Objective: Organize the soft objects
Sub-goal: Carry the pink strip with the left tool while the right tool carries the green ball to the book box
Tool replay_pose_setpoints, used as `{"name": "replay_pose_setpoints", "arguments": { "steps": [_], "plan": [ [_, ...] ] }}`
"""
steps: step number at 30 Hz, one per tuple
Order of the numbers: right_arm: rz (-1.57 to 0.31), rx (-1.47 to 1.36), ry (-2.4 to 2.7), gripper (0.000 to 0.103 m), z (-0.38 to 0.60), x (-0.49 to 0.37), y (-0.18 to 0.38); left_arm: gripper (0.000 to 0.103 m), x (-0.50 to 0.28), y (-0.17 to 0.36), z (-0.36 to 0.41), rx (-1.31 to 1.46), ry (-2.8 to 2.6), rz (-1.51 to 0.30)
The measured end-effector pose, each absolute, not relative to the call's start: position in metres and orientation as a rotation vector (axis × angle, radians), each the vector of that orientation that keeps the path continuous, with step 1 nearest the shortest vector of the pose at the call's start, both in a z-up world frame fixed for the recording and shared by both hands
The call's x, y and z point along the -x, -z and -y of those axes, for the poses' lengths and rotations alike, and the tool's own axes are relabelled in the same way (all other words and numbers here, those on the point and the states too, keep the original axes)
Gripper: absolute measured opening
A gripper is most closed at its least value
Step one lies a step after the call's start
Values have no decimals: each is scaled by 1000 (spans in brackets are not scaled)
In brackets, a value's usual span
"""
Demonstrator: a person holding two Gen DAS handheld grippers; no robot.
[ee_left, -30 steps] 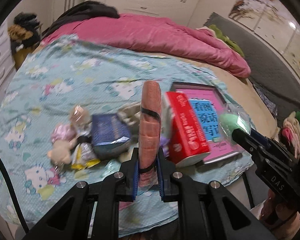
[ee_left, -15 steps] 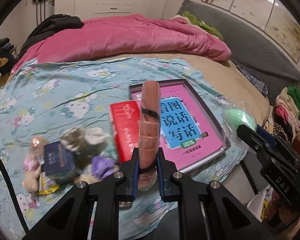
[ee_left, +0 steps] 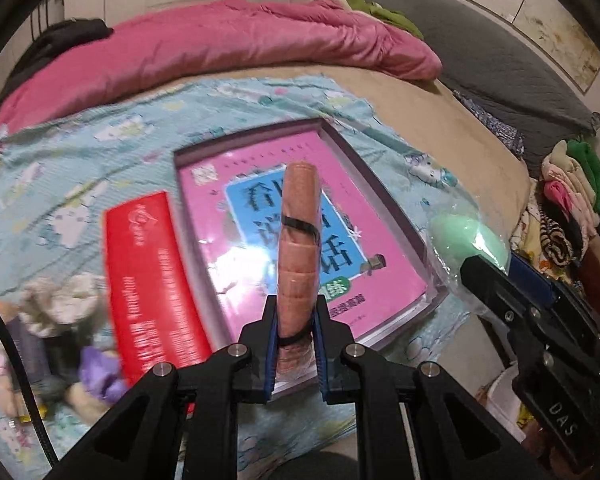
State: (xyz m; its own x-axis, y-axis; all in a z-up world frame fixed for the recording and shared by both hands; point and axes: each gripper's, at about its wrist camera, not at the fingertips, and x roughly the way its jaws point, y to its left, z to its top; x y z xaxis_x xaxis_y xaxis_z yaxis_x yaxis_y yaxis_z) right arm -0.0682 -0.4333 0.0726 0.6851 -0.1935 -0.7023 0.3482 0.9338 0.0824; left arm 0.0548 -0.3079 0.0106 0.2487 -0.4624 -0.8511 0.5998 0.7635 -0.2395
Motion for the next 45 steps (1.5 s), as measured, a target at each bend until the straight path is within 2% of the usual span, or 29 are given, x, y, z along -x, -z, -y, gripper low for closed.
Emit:
{"name": "replay_pose_setpoints", "arguments": {
  "steps": [15,37,41,45],
  "plan": [
    [-876,-254,320,42,466,55,-18,16,-68,47,341,-158,763,-1258],
    [-971,-219,374,46,472,44,15,17,-67,67,348,-186,766,-1317],
    [-969,-227,378,56,472,45,15,20,-67,66,348,-182,775,-1316],
    [-958,-232,383,59,473,49,11,25,-66,64,349,-185,780,-1306]
  ]
}}
